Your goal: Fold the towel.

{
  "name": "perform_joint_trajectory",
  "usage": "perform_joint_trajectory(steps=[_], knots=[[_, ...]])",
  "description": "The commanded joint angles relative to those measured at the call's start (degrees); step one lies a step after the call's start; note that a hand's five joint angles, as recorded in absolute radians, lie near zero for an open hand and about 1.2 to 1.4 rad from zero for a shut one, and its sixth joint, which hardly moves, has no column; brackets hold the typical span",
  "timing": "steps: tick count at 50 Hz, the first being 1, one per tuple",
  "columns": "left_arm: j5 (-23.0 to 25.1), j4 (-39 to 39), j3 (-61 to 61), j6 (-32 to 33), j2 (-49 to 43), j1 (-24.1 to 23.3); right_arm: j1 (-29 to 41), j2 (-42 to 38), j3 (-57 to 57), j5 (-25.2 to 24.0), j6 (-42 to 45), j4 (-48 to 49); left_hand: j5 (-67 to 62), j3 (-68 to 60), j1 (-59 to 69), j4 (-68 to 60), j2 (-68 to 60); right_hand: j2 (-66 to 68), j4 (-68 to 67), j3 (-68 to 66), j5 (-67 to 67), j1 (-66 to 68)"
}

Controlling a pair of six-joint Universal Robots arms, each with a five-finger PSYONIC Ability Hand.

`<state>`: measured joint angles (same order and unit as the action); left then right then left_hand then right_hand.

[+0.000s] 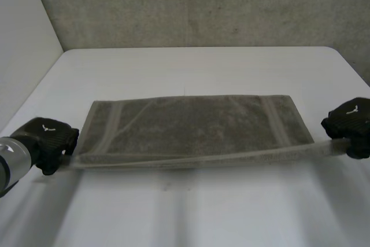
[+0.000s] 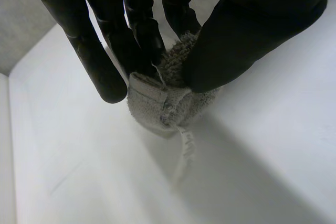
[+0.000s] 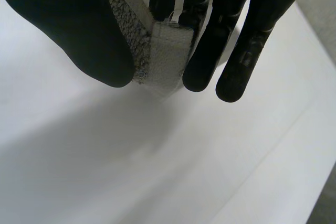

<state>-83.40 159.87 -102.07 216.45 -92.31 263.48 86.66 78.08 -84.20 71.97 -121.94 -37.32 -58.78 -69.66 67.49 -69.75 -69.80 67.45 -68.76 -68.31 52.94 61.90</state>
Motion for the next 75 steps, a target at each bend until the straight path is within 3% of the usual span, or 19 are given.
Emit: perform_joint_trajectory(steps=[1, 7, 9, 12, 14, 22, 34, 35, 36, 37, 38, 47, 56, 61, 67, 75], knots=[[1.75, 8.93, 2.57, 0.73, -0.14, -1.13, -0.27, -2.73, 4.38, -3.86, -6.71, 5.39, -11.22, -10.34, 12.51, -10.25, -10.2, 12.55, -11.24, -11.69, 17.06, 18.1], [1.49, 19.69, 7.06, 0.11, -9.12, -4.65, 1.93, -11.02, 10.98, -2.45, -14.38, 14.03, -11.22, -10.34, 12.51, -10.25, -10.2, 12.55, -11.24, -11.69, 17.06, 18.1], [0.09, 26.16, 11.52, -1.2, -15.15, -6.58, 4.99, -16.09, 15.88, 0.43, -17.97, 18.58, -11.22, -10.34, 12.51, -10.25, -10.2, 12.55, -11.24, -11.69, 17.06, 18.1], [-1.59, 28.83, 13.74, -2.0, -18.43, -6.76, 6.5, -19.02, 18.28, 2.91, -19.04, 20.62, -11.22, -10.34, 12.51, -10.25, -10.2, 12.55, -11.24, -11.69, 17.06, 18.1], [-5.35, 32.85, 18.03, -3.23, -24.73, -7.28, 9.3, -24.0, 22.83, 7.2, -20.26, 25.0, -11.22, -10.34, 12.51, -10.25, -10.2, 12.55, -11.24, -11.69, 17.06, 18.1], [-7.39, 40.06, 24.89, -3.58, -36.17, -7.99, 11.25, -33.59, 27.59, 11.17, -20.62, 38.71, -11.22, -10.34, 12.51, -10.25, -10.2, 12.55, -11.24, -11.69, 17.06, 18.1], [-7.3, 44.82, 31.85, -3.06, -45.5, -8.87, 13.89, -44.24, 35.59, 13.1, -20.27, 41.37, -11.22, -10.34, 12.51, -10.25, -10.2, 12.55, -11.24, -11.69, 17.06, 18.1], [-7.3, 45.0, 31.85, -2.97, -46.03, -8.95, 14.23, -44.94, 36.11, 13.28, -20.1, 41.37, -11.22, -10.34, 12.51, -10.25, -10.2, -19.87, 21.17, 20.73, -15.35, -14.31], [-7.3, 45.0, 31.76, -2.97, -46.21, -9.04, 14.5, -45.29, 36.47, 13.71, -20.09, 41.63, 34.05, 34.93, -32.77, 35.02, 35.07, -57.45, 58.76, 58.31, -52.94, -51.9], [-7.3, 45.0, 31.76, -2.97, -46.21, -9.04, 14.5, -45.3, 36.47, 13.72, -20.09, 41.63, 34.51, 35.39, -33.22, 35.47, 35.52, -57.45, 58.76, 58.31, -52.94, -51.9], [-7.21, 45.17, 31.5, -2.88, -46.21, -9.3, 14.76, -45.3, 36.91, 14.15, -20.27, 42.24, 58.78, 59.66, -57.49, 59.75, 59.8, -57.45, 58.76, 58.31, -52.94, -51.9], [-7.21, 50.54, 28.16, -2.88, -40.41, -10.8, 15.64, -38.35, 34.98, 16.53, -21.94, 48.49, 58.78, 59.66, -57.49, 59.75, 59.8, -57.45, 58.76, 58.31, -52.94, -51.9], [-7.91, 53.0, 19.54, -3.32, -26.78, -10.89, 14.85, -23.24, 23.11, 15.04, -30.38, 48.31, 58.78, 59.66, -57.49, 59.75, 59.8, -57.45, 58.76, 58.31, -52.94, -51.9], [-7.74, 52.38, 11.31, -3.85, -18.45, -11.24, 14.5, -15.17, 14.17, 11.27, -30.38, 43.76, 58.78, 59.66, -57.49, 59.75, 59.8, -57.45, 58.76, 58.31, -52.94, -51.9], [-7.56, 52.38, 4.43, -5.61, -13.51, -11.94, 10.99, -12.16, 8.87, 8.27, -30.38, 37.68, 58.78, 59.66, -57.49, 59.75, 59.8, -57.45, 58.76, 58.31, -52.94, -51.9], [-7.47, 51.59, -1.38, -15.1, -8.85, -12.38, 6.5, -11.81, -0.18, 1.41, -29.94, 35.48, 58.78, 59.66, -57.49, 59.75, 59.8, -49.63, 50.94, 50.49, -45.12, -44.08]])
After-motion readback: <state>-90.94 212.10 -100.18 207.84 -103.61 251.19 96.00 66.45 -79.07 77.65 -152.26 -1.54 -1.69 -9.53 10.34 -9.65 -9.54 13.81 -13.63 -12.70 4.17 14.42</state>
